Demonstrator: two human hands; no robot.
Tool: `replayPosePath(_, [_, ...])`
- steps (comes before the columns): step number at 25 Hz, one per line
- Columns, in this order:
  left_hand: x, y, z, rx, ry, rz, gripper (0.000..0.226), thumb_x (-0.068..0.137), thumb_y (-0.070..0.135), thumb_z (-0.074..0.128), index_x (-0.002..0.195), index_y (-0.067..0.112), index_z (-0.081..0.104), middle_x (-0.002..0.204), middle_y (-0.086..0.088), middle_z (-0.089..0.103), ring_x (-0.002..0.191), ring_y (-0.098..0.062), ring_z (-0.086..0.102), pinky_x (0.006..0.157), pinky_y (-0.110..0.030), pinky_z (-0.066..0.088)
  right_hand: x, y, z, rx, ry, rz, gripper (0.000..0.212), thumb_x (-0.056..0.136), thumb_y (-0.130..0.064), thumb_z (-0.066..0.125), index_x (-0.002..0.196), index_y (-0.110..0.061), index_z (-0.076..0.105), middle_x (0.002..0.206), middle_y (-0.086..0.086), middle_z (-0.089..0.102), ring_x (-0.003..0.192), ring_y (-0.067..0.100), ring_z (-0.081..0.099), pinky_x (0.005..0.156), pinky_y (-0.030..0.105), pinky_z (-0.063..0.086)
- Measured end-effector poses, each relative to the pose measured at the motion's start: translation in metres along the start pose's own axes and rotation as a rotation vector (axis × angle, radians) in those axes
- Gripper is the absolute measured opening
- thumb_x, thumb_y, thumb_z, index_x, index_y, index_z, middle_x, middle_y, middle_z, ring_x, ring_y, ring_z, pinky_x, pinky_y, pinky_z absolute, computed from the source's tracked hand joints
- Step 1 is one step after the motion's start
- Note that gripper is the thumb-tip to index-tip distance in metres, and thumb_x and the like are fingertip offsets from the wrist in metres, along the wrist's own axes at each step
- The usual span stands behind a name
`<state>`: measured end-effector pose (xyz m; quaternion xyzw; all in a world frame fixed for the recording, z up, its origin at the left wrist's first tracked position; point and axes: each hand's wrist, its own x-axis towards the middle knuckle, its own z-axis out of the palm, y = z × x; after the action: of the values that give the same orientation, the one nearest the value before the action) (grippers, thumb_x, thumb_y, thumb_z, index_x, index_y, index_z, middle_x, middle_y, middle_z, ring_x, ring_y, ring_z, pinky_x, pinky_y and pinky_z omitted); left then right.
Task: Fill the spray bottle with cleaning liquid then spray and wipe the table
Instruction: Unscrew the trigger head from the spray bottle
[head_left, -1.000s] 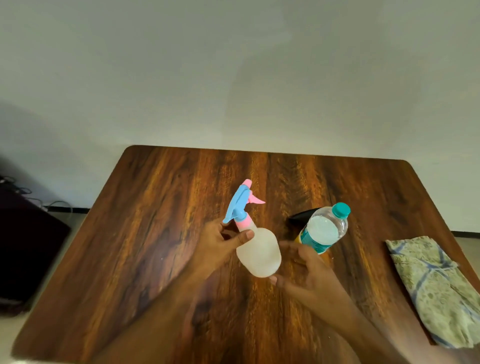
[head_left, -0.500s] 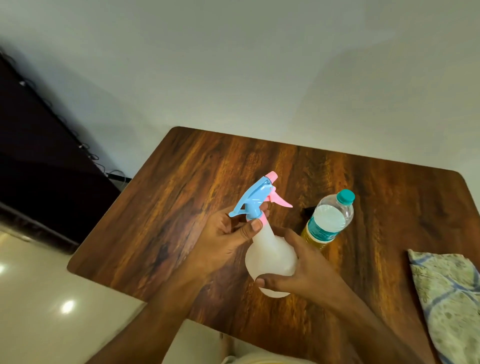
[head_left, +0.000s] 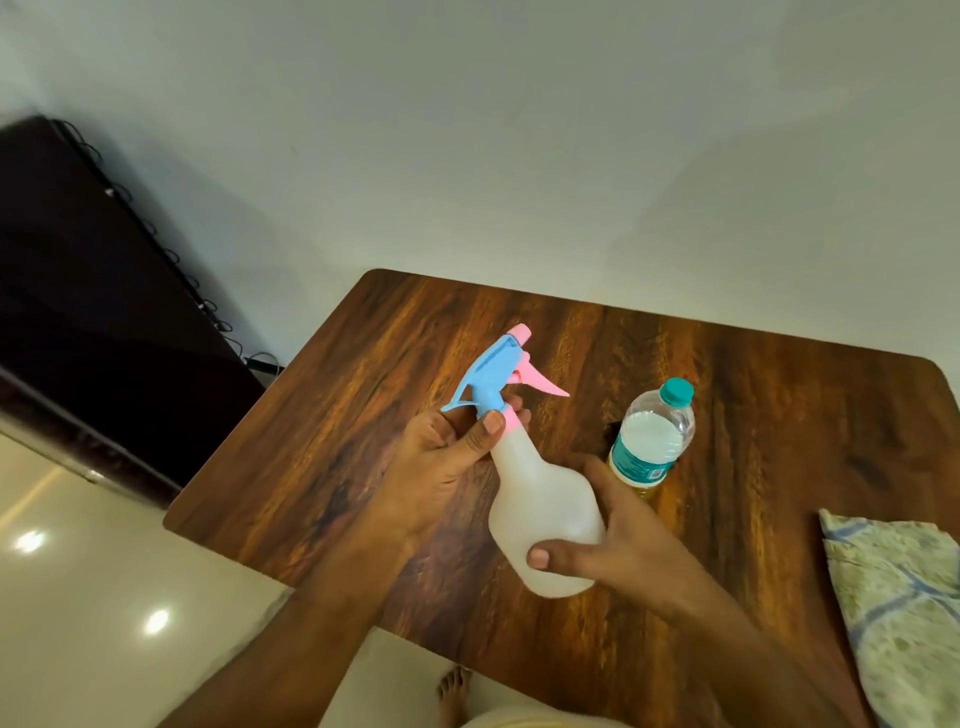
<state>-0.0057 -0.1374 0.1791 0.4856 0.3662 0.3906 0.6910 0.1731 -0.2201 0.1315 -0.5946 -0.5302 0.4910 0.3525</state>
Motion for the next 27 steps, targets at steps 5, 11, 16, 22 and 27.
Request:
replayPosePath(5, [0.013,0.011,-0.012,-0.192,-0.002,-0.016,0.032,0.082,0.020,0.070,0.113,0.024,0.075,0.121,-0.010,0.071,0.115,-0.028,0.067,0.095,-0.040,0.055,0.008,-0.009,0.004,0.192,0.035,-0.030,0.101,0.042,-0.087,0.074,0.128,-0.043,0.045,0.116,-0.021,0.062,0.112,0.008,0.063,0.085,0.031,0.061])
replayPosePath(11, [0.029,0.028,-0.044,-0.265,-0.076,-0.012,0.045,0.072,0.026,0.078,0.116,0.017,0.074,0.121,-0.014,0.071,0.112,-0.031,0.068,0.085,-0.035,0.059,0.023,-0.026,0.024,0.447,-0.037,-0.007,0.097,0.045,-0.078,0.081,0.125,-0.029,0.056,0.112,-0.008,0.071,0.111,0.021,0.067,0.074,0.026,0.059])
replayPosePath(16, [0.042,0.031,-0.068,-0.354,-0.093,-0.028,0.038,0.073,0.023,0.075,0.110,0.020,0.077,0.116,-0.013,0.073,0.106,-0.030,0.070,0.081,-0.037,0.060,0.038,-0.031,0.038,0.411,0.044,-0.041,0.101,0.045,-0.085,0.076,0.130,-0.036,0.051,0.122,-0.011,0.066,0.114,0.015,0.066,0.081,0.029,0.059])
replayPosePath(22, [0.053,0.034,-0.086,-0.324,-0.172,-0.027,0.036,0.077,0.025,0.074,0.113,0.018,0.075,0.118,-0.014,0.072,0.109,-0.032,0.069,0.085,-0.037,0.058,0.046,-0.036,0.059,0.732,-0.041,0.109,0.079,0.051,-0.065,0.088,0.118,-0.028,0.069,0.114,0.005,0.072,0.107,0.025,0.070,0.076,0.031,0.060])
replayPosePath(27, [0.059,0.035,-0.096,-0.356,-0.135,-0.044,0.029,0.077,0.022,0.068,0.105,0.022,0.079,0.112,-0.011,0.074,0.101,-0.028,0.072,0.080,-0.035,0.060,0.053,-0.034,0.065,0.772,0.028,0.120,0.096,0.043,-0.079,0.082,0.126,-0.036,0.061,0.120,-0.003,0.070,0.113,0.025,0.068,0.080,0.037,0.060])
